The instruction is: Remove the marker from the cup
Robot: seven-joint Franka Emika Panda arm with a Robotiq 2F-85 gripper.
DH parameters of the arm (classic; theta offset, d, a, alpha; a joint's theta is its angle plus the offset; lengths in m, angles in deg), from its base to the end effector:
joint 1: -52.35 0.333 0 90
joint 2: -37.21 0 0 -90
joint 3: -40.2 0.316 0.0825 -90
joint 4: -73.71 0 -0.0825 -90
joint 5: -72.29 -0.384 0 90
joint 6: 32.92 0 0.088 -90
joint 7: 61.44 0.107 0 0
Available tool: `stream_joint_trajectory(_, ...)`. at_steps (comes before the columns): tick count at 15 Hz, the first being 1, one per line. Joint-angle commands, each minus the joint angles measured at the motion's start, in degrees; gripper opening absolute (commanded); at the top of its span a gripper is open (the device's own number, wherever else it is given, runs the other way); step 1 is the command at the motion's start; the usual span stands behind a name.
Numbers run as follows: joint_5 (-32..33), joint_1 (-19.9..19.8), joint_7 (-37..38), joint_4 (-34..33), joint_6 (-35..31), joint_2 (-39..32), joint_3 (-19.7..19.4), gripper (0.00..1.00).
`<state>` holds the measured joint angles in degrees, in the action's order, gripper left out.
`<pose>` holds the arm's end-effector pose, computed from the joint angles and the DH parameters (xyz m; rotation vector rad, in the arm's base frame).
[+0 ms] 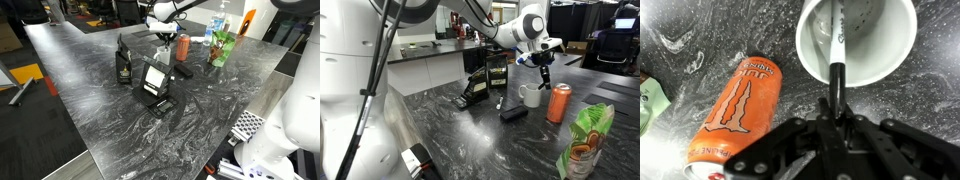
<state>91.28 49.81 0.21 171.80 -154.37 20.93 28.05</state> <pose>0.6305 -0.1684 0.4414 2.3778 -1.5645 0.3672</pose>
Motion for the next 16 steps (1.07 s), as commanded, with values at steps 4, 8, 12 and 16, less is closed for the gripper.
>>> stream_joint_trajectory(4, 7.4, 1.2, 5.5, 1.8, -2.7, 6.0, 0.0, 0.02)
stream_joint_trajectory(8, 12.3, 1.5, 9.1, 1.8, -1.9, 10.2, 0.8, 0.02)
stream_joint_trajectory(12, 6.3, 0.2, 2.5, 4.0, -1.9, 15.0, 2.7, 0.02)
stream_joint_trajectory(16, -7.7, -1.1, -11.1, 5.0, 3.1, 15.6, 3.1, 0.02)
